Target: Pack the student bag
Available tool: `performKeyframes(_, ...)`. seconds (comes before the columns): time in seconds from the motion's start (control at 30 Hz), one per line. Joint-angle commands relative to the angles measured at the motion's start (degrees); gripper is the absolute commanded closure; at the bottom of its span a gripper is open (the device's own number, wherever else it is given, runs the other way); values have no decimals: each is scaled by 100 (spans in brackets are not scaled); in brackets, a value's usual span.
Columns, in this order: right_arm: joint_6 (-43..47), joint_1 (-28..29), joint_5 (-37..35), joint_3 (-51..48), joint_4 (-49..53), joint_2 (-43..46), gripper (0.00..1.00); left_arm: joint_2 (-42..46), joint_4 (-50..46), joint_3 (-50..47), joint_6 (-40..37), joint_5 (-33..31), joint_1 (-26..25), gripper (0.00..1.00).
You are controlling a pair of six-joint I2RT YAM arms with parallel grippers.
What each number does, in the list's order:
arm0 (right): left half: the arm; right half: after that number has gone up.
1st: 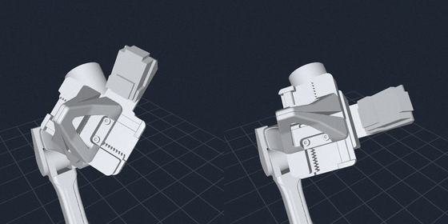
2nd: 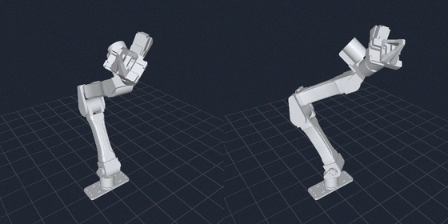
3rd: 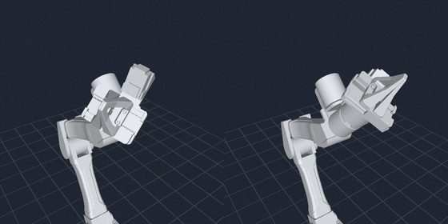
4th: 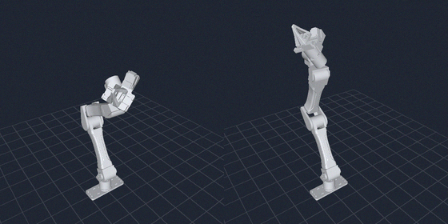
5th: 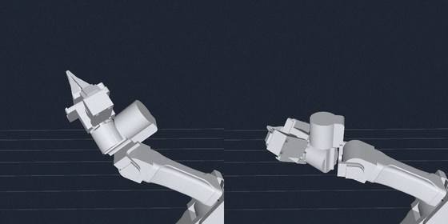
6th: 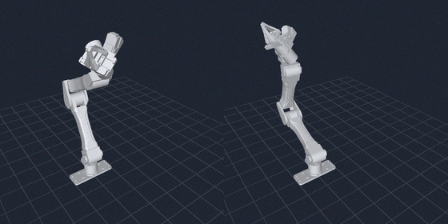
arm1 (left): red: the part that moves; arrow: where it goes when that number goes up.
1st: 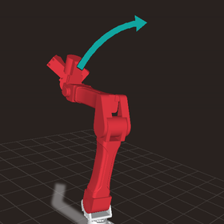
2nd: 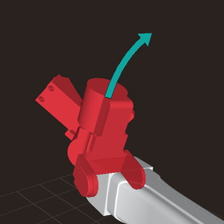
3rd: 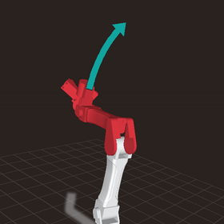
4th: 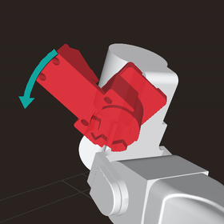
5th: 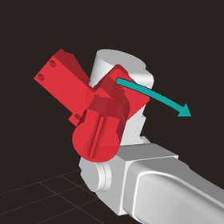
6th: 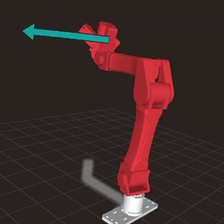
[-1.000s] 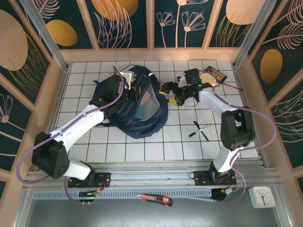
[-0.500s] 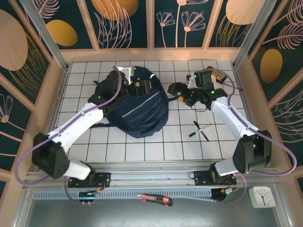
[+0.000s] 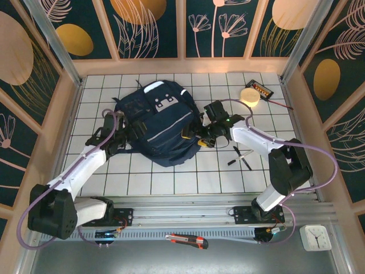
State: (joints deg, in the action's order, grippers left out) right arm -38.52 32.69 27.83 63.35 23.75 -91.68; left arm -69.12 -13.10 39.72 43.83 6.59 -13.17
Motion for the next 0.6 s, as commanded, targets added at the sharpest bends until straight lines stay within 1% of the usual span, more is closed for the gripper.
performKeyframes(0.0, -37, 25, -164, 143, 26, 89, 11, -152, 944, -315, 492, 746, 258, 20)
performKeyframes(0.07, -40, 26, -190, 101, 50, 159, 11, -285, 1290, -441, 587, 855, 331, 24)
performKeyframes(0.17, -42, 23, -242, 63, 124, 214, 11, -531, 1638, -449, 693, 918, 367, 34)
performKeyframes(0.23, -9, 17, -260, 70, 185, 212, 11, -720, 1789, -424, 749, 979, 390, 47)
performKeyframes(0.33, 37, 10, -295, 114, 282, 212, 11, -957, 1936, -410, 788, 1071, 394, 58)
performKeyframes(0.47, 90, -59, -296, 191, 365, 220, 11, -1232, 2147, -455, 871, 1166, 390, 65)
performKeyframes(0.57, 127, -98, -264, 250, 394, 221, 11, -1364, 2276, -500, 948, 1216, 394, 64)
